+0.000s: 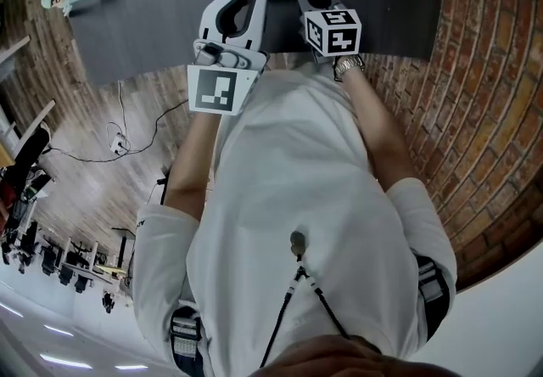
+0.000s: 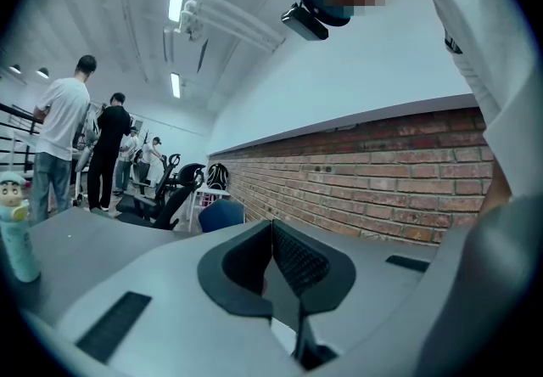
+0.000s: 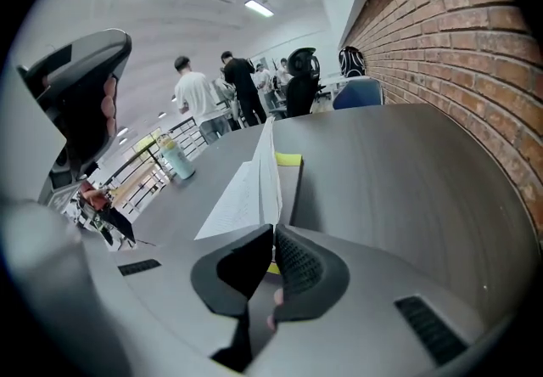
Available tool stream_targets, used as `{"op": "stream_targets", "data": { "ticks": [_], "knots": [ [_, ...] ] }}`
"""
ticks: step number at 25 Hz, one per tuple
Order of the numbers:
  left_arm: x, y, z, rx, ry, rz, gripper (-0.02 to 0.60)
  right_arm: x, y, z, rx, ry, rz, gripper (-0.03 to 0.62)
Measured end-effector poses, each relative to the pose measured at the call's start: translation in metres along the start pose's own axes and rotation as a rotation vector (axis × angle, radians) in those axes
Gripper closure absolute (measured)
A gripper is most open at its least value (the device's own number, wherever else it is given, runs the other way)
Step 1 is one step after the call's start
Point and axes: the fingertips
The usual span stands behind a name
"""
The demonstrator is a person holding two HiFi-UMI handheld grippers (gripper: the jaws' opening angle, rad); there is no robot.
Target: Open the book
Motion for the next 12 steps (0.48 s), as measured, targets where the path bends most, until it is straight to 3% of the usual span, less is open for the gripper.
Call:
{"op": "stream_targets", "data": {
  "ticks": [12],
  "knots": [
    [0.003,0.016,0.012,0.014,-0.002,-0.008,0.558,0.001,-0.01,0.047,0.062,0.063,-0.001,0.554]
  ]
}}
Point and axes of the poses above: the fingertips, and each gripper's own axes: y forward along the fingers, z to its right, x out of its underside, and after that the axes turned 10 degrees about y, right-handed
